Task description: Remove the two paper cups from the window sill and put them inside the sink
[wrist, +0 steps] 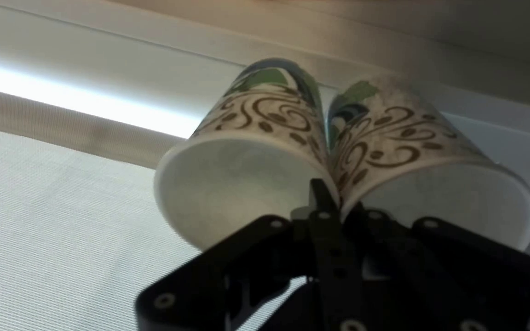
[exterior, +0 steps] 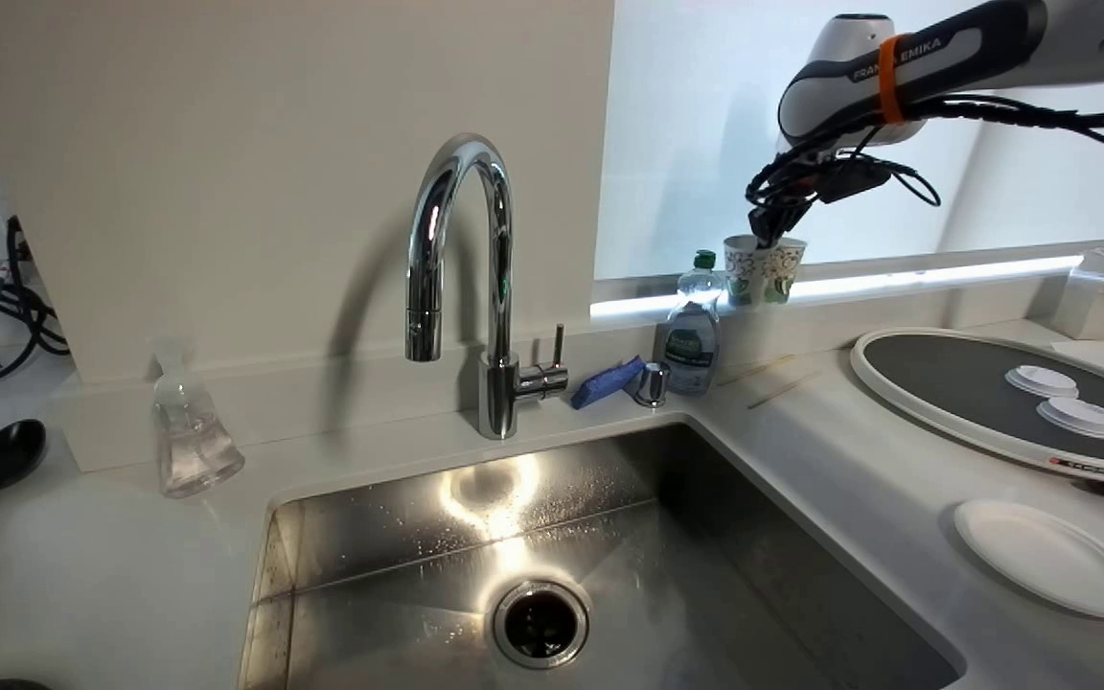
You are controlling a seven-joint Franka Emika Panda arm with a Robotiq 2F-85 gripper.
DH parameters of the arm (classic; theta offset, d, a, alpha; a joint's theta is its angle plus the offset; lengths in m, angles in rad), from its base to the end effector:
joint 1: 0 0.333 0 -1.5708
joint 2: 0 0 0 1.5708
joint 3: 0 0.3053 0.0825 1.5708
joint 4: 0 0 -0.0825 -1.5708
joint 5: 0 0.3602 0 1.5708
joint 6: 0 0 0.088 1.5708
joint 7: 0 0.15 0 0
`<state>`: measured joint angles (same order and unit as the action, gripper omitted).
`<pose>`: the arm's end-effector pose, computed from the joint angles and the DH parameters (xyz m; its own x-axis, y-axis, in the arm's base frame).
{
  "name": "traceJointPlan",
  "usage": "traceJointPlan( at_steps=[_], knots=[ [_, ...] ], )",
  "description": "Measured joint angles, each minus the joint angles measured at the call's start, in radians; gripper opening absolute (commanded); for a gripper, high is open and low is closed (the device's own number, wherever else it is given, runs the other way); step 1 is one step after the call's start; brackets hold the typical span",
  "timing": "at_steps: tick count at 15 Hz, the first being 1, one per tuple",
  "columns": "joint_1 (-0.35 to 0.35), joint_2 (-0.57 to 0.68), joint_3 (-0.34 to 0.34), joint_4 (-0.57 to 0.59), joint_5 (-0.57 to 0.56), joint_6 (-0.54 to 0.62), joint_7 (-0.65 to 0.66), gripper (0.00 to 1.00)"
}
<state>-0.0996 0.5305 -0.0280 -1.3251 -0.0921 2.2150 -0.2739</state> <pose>0.7235 -0.0949 0.4236 0.9270 0.2141 0.3079 0.1596 -0.9682 0.1928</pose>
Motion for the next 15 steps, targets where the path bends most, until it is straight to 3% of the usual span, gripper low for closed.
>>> traceJointPlan(
  at_steps=[15],
  knots=[
    [-0.01, 0.0, -0.005, 0.023, 0.0, 0.0, 0.001, 0.01]
  ],
)
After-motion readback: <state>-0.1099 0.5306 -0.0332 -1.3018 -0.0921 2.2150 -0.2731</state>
